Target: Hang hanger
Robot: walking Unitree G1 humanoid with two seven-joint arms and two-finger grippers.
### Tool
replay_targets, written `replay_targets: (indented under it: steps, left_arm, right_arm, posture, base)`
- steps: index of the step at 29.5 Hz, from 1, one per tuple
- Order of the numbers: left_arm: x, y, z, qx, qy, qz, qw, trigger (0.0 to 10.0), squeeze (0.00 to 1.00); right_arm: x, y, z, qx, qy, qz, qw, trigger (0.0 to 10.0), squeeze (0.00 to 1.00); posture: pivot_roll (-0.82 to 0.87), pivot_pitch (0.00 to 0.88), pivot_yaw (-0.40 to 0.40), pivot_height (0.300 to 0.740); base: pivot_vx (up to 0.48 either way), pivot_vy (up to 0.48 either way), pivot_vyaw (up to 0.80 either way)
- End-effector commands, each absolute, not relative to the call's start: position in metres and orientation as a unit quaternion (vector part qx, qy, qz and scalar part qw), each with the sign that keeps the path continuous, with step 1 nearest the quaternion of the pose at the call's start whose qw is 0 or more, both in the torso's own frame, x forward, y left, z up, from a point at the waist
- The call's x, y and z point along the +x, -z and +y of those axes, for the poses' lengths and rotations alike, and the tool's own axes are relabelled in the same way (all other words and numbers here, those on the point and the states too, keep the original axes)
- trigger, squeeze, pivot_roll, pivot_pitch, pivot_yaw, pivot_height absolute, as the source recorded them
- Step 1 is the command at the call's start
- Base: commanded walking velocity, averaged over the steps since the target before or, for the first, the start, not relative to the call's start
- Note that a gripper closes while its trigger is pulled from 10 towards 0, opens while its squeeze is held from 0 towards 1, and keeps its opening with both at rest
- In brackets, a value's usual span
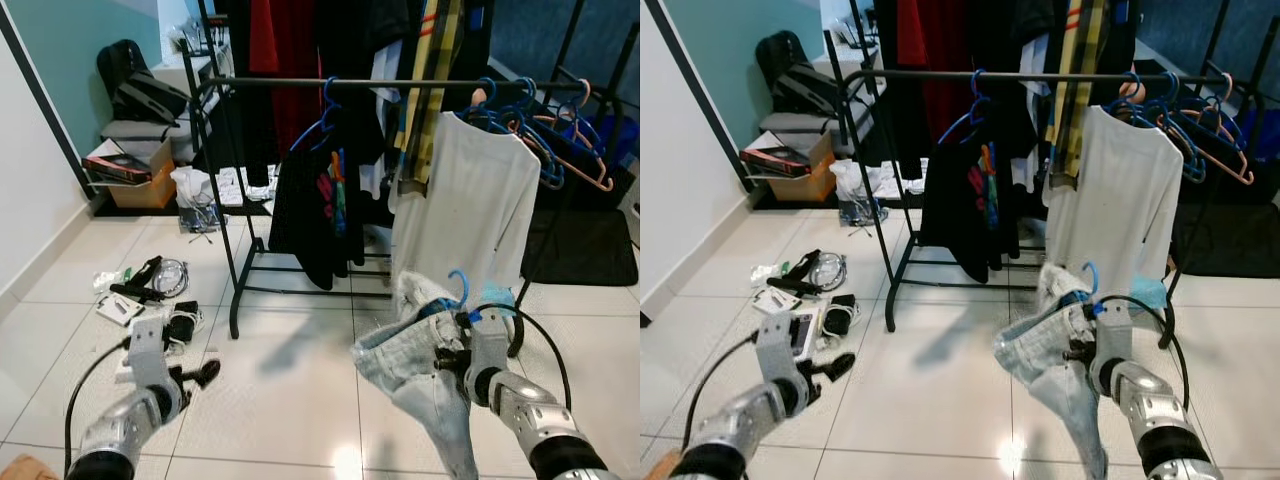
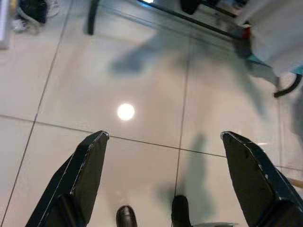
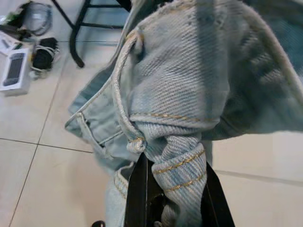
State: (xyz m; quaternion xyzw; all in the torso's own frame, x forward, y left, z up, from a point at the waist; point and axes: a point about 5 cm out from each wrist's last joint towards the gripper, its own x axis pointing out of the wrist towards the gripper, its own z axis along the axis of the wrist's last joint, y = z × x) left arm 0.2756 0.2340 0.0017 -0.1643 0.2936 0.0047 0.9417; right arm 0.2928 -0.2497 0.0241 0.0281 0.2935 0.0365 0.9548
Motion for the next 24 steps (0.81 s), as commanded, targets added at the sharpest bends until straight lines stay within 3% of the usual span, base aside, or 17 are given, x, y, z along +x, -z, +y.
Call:
replay_targets:
  steps: [1, 10, 24]
  left_arm:
    - [0.272, 0.006, 0.229, -0.168, -0.016, 0.305, 0.937, 10.0, 0.0]
    - [0.251, 0.037, 0.209, -0.088, 0.0, 0.392, 0.916, 10.0, 0.0]
    - [0.243, 0.049, 0.191, -0.073, 0.003, 0.416, 0.906, 10.0, 0.0]
  right_arm:
    - [0.295, -0.024, -0.245, 0.036, -0.026, 0.273, 0.961, 10.0, 0.0]
    - [0.272, 0.007, -0.242, 0.027, 0.014, 0.298, 0.954, 10.0, 0.0]
    - [0.271, 0.009, -0.244, 0.022, 0.031, 0.298, 0.954, 10.0, 0.0]
  posture:
    - [-0.06, 0.0, 0.03, 0.74]
    - [-0.06, 0.0, 0.038, 0.74]
    - [-0.05, 0.0, 0.029, 0.74]
  base:
    - [0.0, 0.0, 0.0]
    - [0.053, 0.0, 0.0]
    - [0.0, 0.0, 0.0]
